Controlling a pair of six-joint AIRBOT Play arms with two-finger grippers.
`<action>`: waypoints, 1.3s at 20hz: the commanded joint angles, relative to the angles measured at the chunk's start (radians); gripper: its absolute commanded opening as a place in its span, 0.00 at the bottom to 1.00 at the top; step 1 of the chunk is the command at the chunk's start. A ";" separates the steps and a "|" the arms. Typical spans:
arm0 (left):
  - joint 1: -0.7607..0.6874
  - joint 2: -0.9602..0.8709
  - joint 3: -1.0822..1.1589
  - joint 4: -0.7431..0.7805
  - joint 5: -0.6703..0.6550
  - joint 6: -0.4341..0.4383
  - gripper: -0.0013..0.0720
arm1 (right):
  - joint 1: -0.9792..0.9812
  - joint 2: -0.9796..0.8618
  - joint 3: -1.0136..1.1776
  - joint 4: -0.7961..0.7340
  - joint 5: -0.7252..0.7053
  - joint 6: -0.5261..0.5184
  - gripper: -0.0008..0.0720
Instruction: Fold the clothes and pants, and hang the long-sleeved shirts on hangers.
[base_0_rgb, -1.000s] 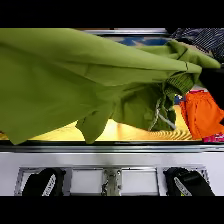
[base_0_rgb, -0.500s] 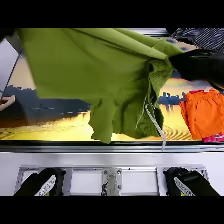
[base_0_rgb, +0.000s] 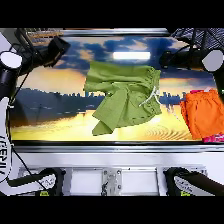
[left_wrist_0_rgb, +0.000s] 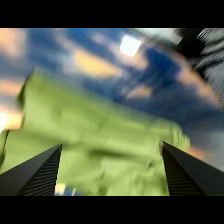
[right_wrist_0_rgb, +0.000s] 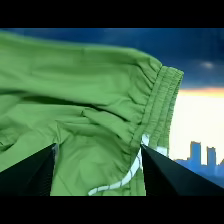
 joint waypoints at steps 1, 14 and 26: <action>0.042 -0.006 -0.151 0.101 -0.275 0.008 0.92 | -0.031 0.047 -0.060 -0.014 0.065 -0.005 0.77; -0.262 -0.089 -0.683 -0.222 0.040 0.007 0.92 | -0.029 0.289 -0.419 0.076 0.073 -0.004 0.61; -0.257 -0.213 -0.460 -0.218 0.020 -0.003 0.02 | -0.029 0.290 -0.419 0.079 0.074 -0.004 0.61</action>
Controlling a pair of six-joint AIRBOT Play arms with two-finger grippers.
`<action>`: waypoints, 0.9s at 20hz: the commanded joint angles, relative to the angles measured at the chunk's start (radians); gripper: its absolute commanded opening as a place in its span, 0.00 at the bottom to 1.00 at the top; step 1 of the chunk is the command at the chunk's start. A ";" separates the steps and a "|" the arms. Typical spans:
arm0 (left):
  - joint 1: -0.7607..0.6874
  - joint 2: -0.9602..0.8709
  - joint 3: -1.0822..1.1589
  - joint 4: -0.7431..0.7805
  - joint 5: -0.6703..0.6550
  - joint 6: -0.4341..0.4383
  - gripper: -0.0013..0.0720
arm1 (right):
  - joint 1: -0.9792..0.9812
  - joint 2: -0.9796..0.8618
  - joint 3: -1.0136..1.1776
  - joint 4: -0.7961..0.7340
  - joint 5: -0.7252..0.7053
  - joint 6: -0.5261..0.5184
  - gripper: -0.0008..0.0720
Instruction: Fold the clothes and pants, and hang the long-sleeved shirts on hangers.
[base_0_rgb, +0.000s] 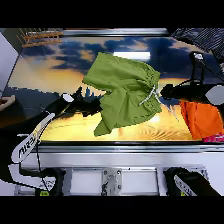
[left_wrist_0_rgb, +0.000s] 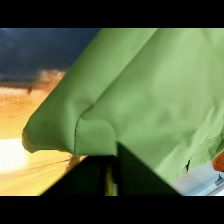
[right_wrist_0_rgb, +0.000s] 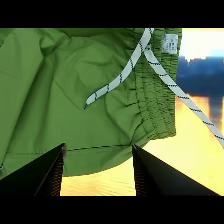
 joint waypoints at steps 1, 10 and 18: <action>0.025 0.015 0.016 0.000 -0.003 0.003 0.02 | 0.000 0.001 0.000 0.001 0.003 0.000 0.61; 0.412 0.205 0.167 0.002 0.032 0.147 0.64 | 0.000 0.000 -0.001 0.001 0.015 0.000 0.61; 0.488 0.341 -0.099 0.535 -0.319 0.096 0.82 | 0.000 0.001 -0.001 0.001 0.019 0.000 0.61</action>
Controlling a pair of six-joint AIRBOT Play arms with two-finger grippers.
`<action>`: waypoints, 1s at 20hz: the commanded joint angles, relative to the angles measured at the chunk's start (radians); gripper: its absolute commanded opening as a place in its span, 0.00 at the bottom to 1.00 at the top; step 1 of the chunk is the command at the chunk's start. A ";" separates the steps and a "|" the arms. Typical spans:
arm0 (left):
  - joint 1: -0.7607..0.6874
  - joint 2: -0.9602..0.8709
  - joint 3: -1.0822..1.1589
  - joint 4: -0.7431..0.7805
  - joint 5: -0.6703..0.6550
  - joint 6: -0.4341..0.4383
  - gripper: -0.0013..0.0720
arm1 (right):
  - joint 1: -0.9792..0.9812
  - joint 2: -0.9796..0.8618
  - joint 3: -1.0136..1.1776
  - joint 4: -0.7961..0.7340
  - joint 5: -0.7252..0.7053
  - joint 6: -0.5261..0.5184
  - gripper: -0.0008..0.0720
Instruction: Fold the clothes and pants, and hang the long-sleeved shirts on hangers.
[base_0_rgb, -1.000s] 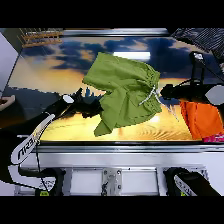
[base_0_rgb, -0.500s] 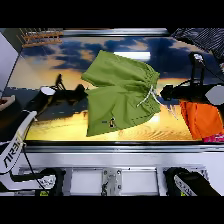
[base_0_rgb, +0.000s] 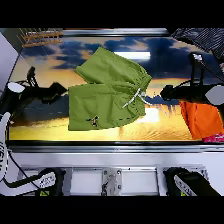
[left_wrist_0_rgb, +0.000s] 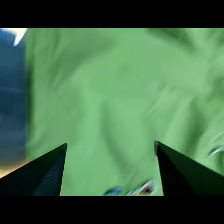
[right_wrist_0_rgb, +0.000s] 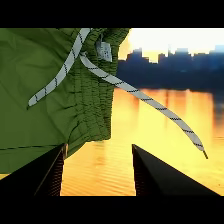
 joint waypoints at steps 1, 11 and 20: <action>0.024 0.095 -0.206 0.239 -0.098 -0.024 0.82 | 0.000 0.000 0.000 0.001 0.001 0.000 0.61; -0.067 0.020 -0.395 0.038 0.058 0.002 0.82 | 0.000 -0.002 0.000 0.026 0.000 0.000 0.61; -0.111 0.177 -0.395 0.001 0.121 0.011 0.02 | -0.003 -0.034 -0.158 -0.012 -0.005 0.042 0.75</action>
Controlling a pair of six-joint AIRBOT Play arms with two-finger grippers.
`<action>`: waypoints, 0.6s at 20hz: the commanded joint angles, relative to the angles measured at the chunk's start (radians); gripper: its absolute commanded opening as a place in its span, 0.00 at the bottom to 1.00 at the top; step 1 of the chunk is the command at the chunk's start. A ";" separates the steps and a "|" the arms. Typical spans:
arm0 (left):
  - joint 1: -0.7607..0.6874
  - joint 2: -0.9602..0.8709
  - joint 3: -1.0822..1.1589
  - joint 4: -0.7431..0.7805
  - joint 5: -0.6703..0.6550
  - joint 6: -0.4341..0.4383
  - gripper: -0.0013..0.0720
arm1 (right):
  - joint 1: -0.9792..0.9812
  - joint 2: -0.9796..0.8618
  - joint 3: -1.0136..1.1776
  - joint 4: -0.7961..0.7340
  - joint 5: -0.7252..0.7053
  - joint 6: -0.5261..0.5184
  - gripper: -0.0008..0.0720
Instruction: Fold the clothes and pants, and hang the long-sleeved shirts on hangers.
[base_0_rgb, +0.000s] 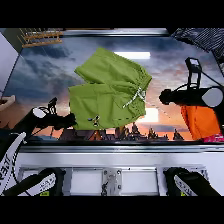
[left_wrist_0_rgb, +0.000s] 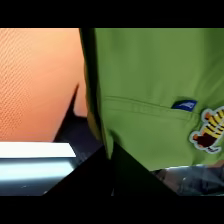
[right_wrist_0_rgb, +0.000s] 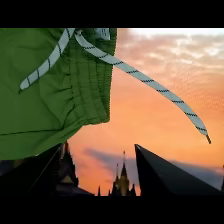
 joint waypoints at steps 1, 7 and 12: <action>0.019 0.092 -0.001 -0.009 0.006 0.005 0.02 | 0.000 -0.051 -0.120 -0.003 -0.024 0.060 0.89; 0.023 0.131 -0.001 -0.010 -0.005 0.005 0.02 | 0.001 -0.309 -0.248 0.308 -0.300 0.189 0.90; 0.023 0.131 -0.001 -0.010 -0.006 0.005 0.02 | 0.006 -0.435 -0.247 0.545 -0.430 0.178 0.90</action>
